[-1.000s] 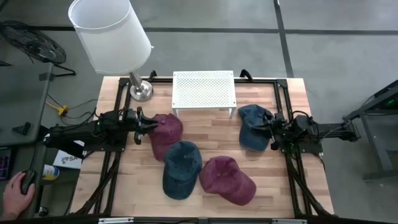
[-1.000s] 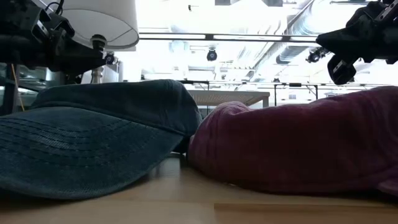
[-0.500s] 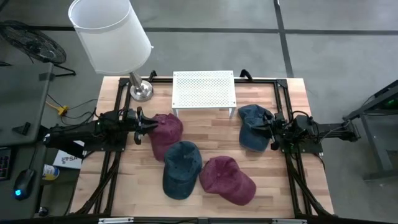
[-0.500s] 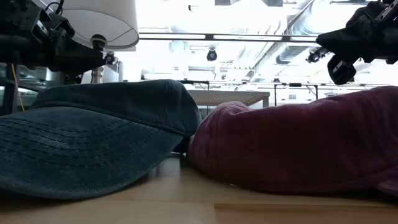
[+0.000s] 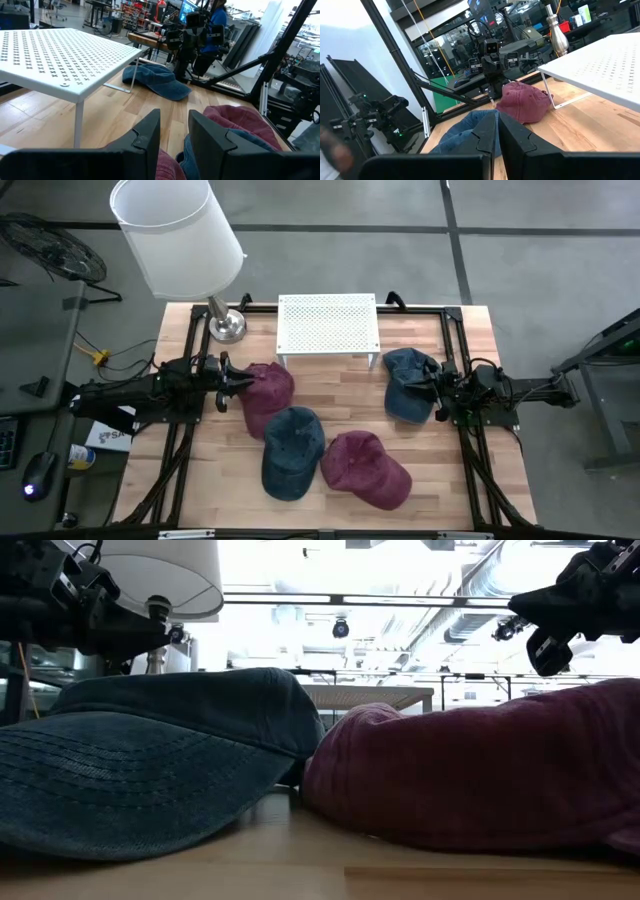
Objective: Pick & Place hat
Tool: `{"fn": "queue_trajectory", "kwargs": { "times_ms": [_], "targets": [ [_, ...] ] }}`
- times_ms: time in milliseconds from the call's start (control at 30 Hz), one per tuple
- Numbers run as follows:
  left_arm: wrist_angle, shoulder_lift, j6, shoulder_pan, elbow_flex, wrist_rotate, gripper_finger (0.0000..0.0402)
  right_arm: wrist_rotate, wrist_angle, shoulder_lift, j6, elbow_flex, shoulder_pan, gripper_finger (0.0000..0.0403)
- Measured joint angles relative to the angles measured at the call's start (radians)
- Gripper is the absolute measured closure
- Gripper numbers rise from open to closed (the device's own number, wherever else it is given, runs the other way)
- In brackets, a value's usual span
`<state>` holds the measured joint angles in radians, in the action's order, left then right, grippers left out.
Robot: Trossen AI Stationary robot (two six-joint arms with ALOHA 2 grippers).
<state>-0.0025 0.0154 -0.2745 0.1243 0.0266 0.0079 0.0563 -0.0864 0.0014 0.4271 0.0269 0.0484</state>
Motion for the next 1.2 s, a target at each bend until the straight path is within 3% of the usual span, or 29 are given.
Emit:
{"fn": "queue_trajectory", "kwargs": {
  "times_ms": [1000,1200],
  "targets": [
    [0.000,0.000,0.000,0.000,0.000,0.000,0.0301,0.012,-0.001,0.000,0.003,0.000,0.000,0.0390],
    [0.000,0.000,0.000,0.000,0.000,0.000,0.0301,0.022,-0.016,0.000,0.177,0.000,0.000,0.0390]
  ]
}}
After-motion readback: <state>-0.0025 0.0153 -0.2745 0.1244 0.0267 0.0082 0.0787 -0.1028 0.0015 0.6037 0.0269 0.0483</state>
